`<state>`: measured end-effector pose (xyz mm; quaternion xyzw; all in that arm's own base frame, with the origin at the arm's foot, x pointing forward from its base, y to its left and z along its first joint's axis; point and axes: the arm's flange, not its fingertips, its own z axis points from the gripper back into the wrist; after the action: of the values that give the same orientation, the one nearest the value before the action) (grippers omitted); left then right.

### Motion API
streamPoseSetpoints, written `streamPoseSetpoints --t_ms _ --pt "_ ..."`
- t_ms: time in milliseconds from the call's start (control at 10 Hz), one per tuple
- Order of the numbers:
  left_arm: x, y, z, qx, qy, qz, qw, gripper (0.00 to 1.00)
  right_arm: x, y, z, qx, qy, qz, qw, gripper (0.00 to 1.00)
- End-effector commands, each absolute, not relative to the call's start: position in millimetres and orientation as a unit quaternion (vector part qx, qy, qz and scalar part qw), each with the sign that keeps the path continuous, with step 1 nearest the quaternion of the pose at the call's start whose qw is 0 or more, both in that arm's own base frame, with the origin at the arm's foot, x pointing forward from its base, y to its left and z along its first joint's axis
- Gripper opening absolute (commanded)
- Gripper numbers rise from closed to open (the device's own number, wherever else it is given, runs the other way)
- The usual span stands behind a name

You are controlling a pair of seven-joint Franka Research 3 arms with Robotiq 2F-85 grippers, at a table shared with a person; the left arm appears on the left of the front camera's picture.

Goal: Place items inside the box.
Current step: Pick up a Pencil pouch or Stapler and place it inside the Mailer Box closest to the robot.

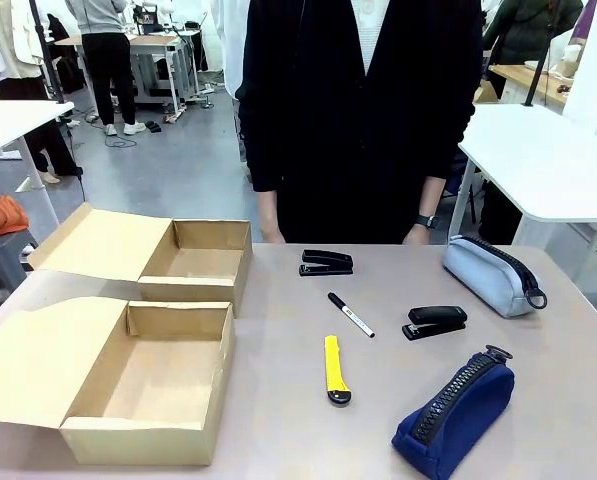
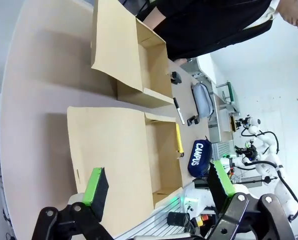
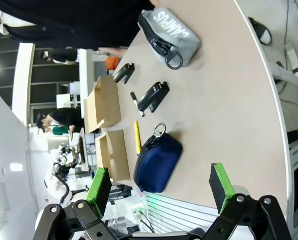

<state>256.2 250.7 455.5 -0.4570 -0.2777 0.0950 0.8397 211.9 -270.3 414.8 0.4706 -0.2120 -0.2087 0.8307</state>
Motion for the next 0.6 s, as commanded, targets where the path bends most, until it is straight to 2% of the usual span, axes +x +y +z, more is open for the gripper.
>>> streamPoseSetpoints --t_ms 0,200,400,500 --pt "254.5 254.3 451.2 -0.461 -0.288 0.089 0.834 1.0 207.6 -273.6 412.6 0.469 -0.221 -0.2 0.831 1.0" --pt "254.5 254.3 451.2 -0.461 -0.288 0.089 0.834 1.0 208.4 -271.7 414.7 0.469 -0.213 -0.21 0.831 1.0" --pt "254.5 254.3 451.2 -0.461 -0.288 0.089 0.834 1.0 229.9 -201.9 441.2 0.419 -0.224 0.047 0.879 1.0" --pt "254.5 254.3 451.2 -0.461 -0.288 0.089 0.834 1.0 234.6 -156.4 444.5 0.34 -0.193 0.204 0.897 1.0"
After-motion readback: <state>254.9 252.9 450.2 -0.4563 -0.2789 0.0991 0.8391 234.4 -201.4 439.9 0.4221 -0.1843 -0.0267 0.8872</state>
